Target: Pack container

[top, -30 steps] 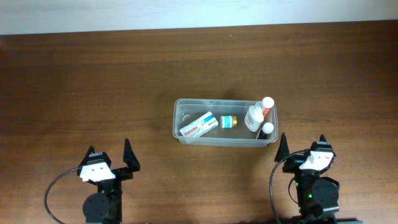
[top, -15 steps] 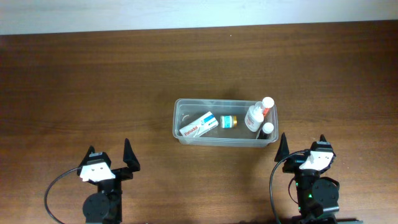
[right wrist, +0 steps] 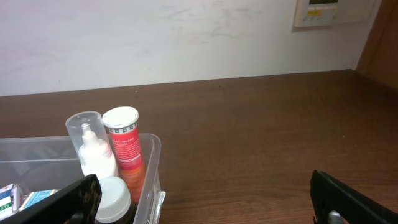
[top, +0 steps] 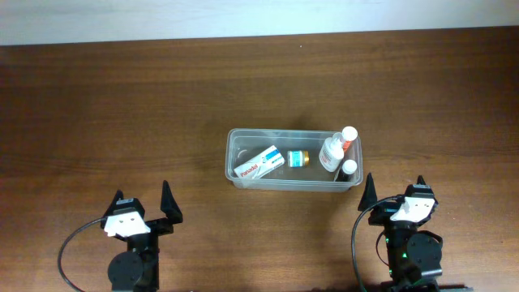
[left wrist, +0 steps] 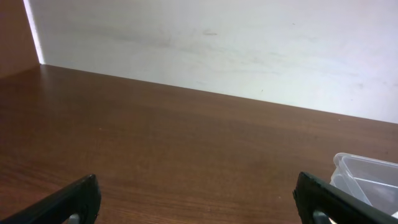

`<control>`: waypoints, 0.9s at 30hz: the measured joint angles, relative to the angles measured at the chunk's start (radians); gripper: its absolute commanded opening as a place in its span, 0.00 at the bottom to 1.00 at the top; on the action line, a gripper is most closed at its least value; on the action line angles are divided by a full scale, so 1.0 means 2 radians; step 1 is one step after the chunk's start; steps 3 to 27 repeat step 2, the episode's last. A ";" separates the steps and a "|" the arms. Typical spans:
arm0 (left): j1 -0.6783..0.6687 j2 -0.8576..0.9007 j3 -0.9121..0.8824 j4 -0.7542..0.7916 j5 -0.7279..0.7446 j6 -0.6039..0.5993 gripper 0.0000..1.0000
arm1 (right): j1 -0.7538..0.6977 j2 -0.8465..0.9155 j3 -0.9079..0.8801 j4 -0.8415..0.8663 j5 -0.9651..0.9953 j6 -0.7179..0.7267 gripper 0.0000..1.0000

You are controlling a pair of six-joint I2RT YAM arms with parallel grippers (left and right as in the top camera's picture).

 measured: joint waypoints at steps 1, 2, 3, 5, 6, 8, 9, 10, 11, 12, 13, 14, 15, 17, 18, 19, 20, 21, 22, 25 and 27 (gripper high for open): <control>0.000 0.000 0.000 0.000 0.000 0.000 1.00 | 0.000 0.000 0.000 0.000 0.000 0.000 0.98; 0.000 0.000 0.000 0.000 0.000 0.000 1.00 | 0.000 0.000 0.000 0.000 0.000 0.000 0.98; 0.000 0.000 0.000 0.000 0.000 0.000 1.00 | 0.000 0.000 0.000 0.000 0.000 0.000 0.98; 0.000 0.000 0.000 0.000 0.000 0.000 1.00 | 0.000 0.000 0.000 0.000 0.000 0.000 0.98; 0.000 0.000 0.000 0.000 0.000 0.000 1.00 | 0.000 0.000 0.000 0.000 0.000 0.000 0.98; 0.000 0.000 0.000 0.000 0.000 0.000 1.00 | 0.000 0.000 0.000 0.000 0.000 0.000 0.98; 0.000 0.000 0.000 0.000 0.000 0.000 1.00 | 0.000 0.000 0.000 0.000 0.000 0.000 0.98; 0.000 0.000 0.000 0.000 0.000 0.000 1.00 | 0.000 0.000 0.000 0.000 0.000 0.000 0.98; 0.000 0.000 0.000 0.000 0.000 0.000 1.00 | 0.000 0.000 0.000 0.000 0.000 0.000 0.98; 0.000 0.000 0.000 0.000 0.000 0.000 1.00 | 0.000 0.000 0.000 0.000 0.000 0.000 0.98; 0.000 0.000 0.000 0.000 0.000 0.000 1.00 | 0.000 0.000 0.000 0.000 0.000 0.000 0.98; 0.000 0.000 0.000 0.000 0.000 0.000 1.00 | 0.000 0.000 0.000 0.000 0.000 0.000 0.98; 0.000 0.000 0.000 0.000 0.000 0.000 1.00 | 0.000 0.000 0.000 0.000 0.000 0.000 0.98; 0.000 0.000 0.000 0.000 0.000 0.000 1.00 | 0.000 0.000 0.000 0.000 0.000 0.000 0.98; 0.000 0.000 0.000 0.000 0.000 0.000 1.00 | 0.000 0.000 0.000 0.000 0.000 0.000 0.98; 0.000 0.000 0.000 0.000 0.000 0.000 1.00 | 0.000 0.000 0.000 0.000 0.000 0.000 0.98; 0.000 0.000 0.000 0.000 0.000 0.000 1.00 | 0.000 0.000 0.000 0.000 0.000 0.000 0.98; 0.000 0.000 0.000 0.000 0.000 0.000 1.00 | 0.000 0.000 0.000 0.000 0.000 0.000 0.98; 0.000 0.000 0.000 0.000 0.000 0.000 1.00 | 0.000 0.000 0.000 0.000 0.000 0.000 0.98; 0.000 0.000 0.000 0.000 0.000 0.000 1.00 | 0.000 0.000 0.000 0.000 0.000 0.000 0.98; 0.000 0.000 0.000 0.000 0.000 0.000 1.00 | 0.000 0.000 0.000 0.000 0.000 0.000 0.98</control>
